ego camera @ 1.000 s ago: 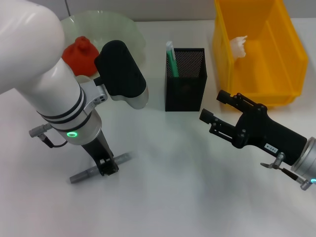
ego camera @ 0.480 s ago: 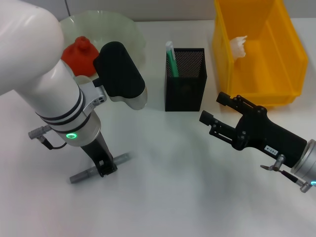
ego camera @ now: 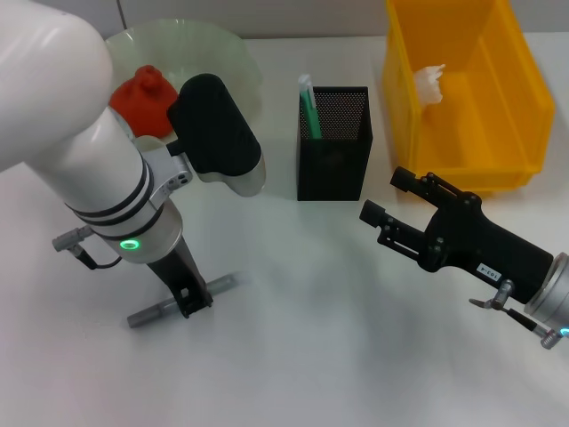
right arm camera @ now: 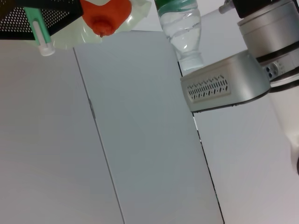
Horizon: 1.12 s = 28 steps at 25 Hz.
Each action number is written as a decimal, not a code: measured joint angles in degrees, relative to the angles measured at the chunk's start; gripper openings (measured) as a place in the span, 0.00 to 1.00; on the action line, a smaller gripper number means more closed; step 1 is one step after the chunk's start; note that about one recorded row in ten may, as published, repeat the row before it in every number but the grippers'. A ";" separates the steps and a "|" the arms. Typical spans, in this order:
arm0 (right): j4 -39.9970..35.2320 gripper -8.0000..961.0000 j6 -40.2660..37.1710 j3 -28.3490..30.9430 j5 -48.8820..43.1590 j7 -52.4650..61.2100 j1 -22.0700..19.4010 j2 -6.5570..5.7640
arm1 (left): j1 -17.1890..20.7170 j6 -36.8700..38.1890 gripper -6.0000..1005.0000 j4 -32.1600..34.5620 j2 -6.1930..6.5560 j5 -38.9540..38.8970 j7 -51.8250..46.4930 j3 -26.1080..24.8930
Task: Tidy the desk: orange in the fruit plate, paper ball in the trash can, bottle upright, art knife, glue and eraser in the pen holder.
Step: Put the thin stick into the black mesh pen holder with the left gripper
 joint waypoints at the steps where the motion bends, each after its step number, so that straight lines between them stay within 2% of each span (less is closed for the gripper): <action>1: 0.00 0.78 0.00 0.00 0.00 0.00 0.00 0.00 | 0.09 0.01 0.16 0.57 0.00 -0.11 0.00 -0.12; 6: 0.00 0.78 -0.06 0.01 -0.01 -0.02 -0.07 0.02 | 1.94 0.13 0.16 6.40 0.11 -1.35 0.49 -1.41; 9: 0.00 0.78 -0.06 0.01 -0.01 -0.09 -0.10 0.02 | 3.96 0.20 0.16 11.71 0.35 -4.62 1.93 -5.27; 10: 0.00 0.78 0.02 0.02 -0.02 -0.15 -0.10 0.02 | 5.32 0.17 0.16 14.83 0.44 -6.74 2.90 -8.47; 13: 0.00 0.78 0.05 0.01 -0.02 -0.17 -0.09 0.02 | 6.68 -0.44 0.16 16.96 0.43 -8.98 4.68 -11.18; 14: 0.00 0.78 0.07 0.01 -0.01 -0.17 -0.09 0.02 | 6.68 -0.44 0.16 16.96 0.43 -8.98 4.68 -11.18; 15: 0.00 0.78 0.13 0.02 -0.01 -0.18 -0.08 0.01 | 8.61 -3.48 0.16 17.85 0.41 -14.93 8.85 -14.41; 16: 0.00 0.78 0.13 0.02 -0.01 -0.18 -0.08 0.01 | 8.61 -3.48 0.16 17.85 0.41 -14.93 8.85 -14.41; 20: 0.00 0.78 0.07 0.01 -0.01 -0.20 0.07 0.02 | 11.30 -11.06 0.15 17.54 0.50 -23.50 14.51 -16.81; 21: 0.00 0.78 0.07 0.01 -0.01 -0.20 0.07 0.02 | 11.30 -11.06 0.15 17.54 0.50 -23.50 14.51 -16.81; 25: 0.00 0.78 0.09 0.01 -0.02 -0.22 0.08 0.01 | 13.69 -18.56 0.15 16.61 0.46 -32.63 20.32 -17.22; 27: 0.00 0.78 0.09 0.01 -0.01 -0.22 0.06 0.02 | 13.69 -18.56 0.15 16.61 0.46 -32.63 20.32 -17.22; 28: 0.00 0.78 0.09 0.01 -0.01 -0.23 0.01 0.02 | 14.37 -21.90 0.15 14.47 0.46 -38.85 24.05 -17.25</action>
